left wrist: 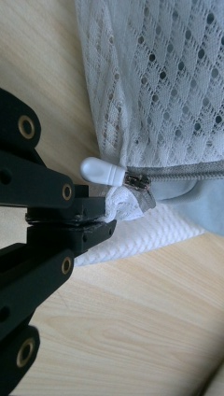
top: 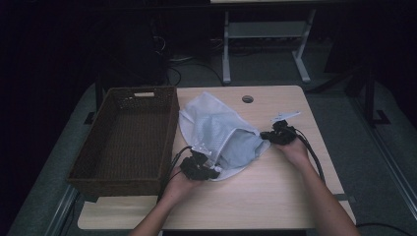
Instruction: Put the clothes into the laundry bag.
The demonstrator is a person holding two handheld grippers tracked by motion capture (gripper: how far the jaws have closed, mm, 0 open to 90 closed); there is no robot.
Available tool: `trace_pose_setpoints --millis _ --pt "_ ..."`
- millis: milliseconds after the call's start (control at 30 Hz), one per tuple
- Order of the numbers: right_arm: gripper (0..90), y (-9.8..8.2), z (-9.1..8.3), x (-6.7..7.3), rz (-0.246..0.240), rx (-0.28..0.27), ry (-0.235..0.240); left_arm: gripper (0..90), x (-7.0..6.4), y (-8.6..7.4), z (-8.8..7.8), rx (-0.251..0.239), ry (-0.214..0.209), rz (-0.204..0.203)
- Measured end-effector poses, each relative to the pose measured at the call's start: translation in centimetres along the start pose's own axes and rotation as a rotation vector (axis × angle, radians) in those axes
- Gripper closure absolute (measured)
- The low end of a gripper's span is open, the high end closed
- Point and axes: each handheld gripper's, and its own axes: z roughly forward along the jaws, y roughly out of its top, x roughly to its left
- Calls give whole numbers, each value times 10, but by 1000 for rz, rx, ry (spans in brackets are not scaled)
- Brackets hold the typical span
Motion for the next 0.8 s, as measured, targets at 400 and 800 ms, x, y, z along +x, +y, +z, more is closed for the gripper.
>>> trace_pose_setpoints --millis 400,800 --pt "886 -11 -45 21 -49 50 -14 881 5 -1 -3 -4 45 -32" --pt "887 -39 -84 58 -51 92 0 876 8 -3 -5 -2 82 -52"
